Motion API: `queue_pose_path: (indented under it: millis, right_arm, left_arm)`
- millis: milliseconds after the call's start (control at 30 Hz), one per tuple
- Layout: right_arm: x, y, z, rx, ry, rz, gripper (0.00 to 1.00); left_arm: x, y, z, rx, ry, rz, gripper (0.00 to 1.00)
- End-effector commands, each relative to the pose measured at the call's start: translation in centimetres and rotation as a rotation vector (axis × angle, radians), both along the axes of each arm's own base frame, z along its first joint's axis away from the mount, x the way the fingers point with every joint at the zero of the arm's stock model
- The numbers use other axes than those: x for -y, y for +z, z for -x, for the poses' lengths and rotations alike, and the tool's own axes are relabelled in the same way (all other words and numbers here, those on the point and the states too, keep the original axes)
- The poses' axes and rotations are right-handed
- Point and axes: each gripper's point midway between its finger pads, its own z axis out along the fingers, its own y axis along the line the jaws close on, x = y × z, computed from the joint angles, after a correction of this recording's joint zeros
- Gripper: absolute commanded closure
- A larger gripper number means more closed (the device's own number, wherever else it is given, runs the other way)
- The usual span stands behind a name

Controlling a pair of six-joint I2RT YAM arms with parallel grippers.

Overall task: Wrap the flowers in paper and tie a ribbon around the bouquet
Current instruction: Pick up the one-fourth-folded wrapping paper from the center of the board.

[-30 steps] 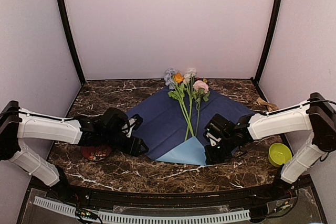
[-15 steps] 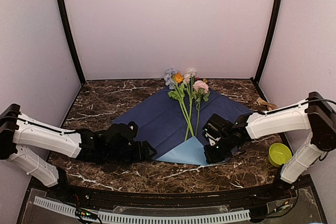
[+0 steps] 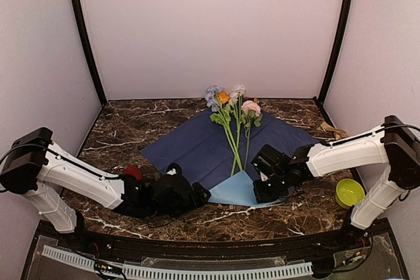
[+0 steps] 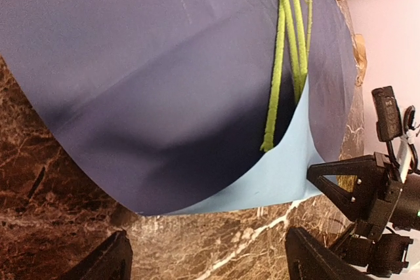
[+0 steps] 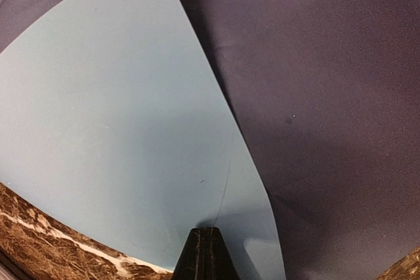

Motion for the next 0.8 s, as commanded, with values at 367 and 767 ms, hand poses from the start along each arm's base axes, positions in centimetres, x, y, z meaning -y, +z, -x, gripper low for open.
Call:
queue_pose_path:
  millis: [367,767]
  right_arm:
    - [0.0,0.0,0.3,0.053,-0.009,0.011,1.0]
    - [-2.6,2.5,0.4,0.072,0.06,-0.035,1.0]
  left_arm:
    - [0.1,-3.1,-0.8,-0.045,0.165,0.002,0.28]
    - [-1.3,-4.3,-1.4,-0.031,0.233,-0.057,0.67]
